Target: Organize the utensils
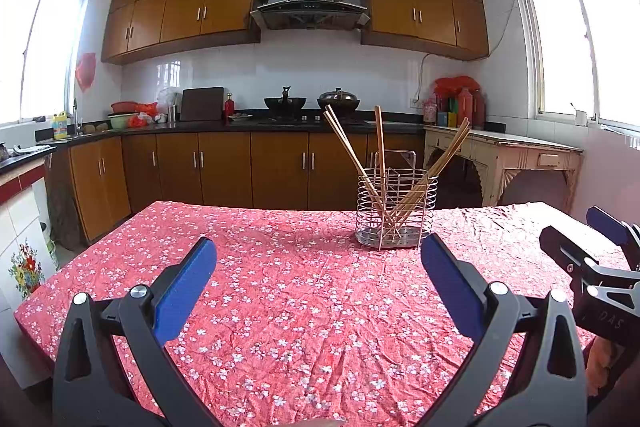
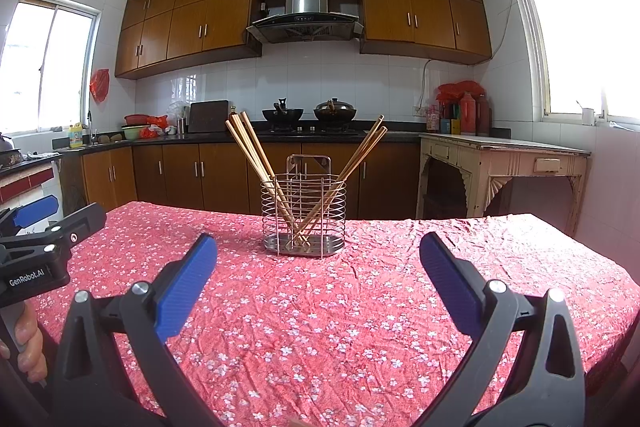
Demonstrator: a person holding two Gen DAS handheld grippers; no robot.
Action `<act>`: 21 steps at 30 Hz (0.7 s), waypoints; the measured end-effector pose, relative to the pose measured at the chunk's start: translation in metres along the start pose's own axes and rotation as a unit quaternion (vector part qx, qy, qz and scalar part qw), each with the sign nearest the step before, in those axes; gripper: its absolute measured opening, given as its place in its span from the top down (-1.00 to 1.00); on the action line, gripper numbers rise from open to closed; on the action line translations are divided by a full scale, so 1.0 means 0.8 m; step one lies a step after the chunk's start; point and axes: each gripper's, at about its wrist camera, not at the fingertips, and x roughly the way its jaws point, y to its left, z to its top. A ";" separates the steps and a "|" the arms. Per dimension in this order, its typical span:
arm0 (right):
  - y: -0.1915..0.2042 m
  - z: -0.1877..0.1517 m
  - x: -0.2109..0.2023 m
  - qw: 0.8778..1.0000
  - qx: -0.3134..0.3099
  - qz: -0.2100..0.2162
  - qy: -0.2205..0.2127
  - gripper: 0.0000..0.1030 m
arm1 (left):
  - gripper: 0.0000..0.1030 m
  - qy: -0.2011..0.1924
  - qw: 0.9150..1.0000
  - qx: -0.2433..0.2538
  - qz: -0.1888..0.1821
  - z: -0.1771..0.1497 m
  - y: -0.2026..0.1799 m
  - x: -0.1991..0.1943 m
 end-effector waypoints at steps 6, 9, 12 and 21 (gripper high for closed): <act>0.001 -0.001 0.000 1.000 0.000 0.000 0.001 -0.92 | -0.96 0.001 1.000 -0.002 0.000 0.000 0.000 0.001; 0.001 -0.001 0.001 1.000 0.000 0.000 0.001 -0.92 | -0.96 0.002 1.000 -0.002 0.001 -0.001 -0.001 0.001; 0.001 -0.001 0.000 1.000 0.000 0.000 0.001 -0.92 | -0.96 0.001 1.000 -0.002 0.000 -0.001 0.000 0.001; 0.001 -0.004 0.002 1.000 0.001 0.000 0.004 -0.92 | -0.96 0.002 1.000 -0.002 0.000 0.000 -0.002 0.001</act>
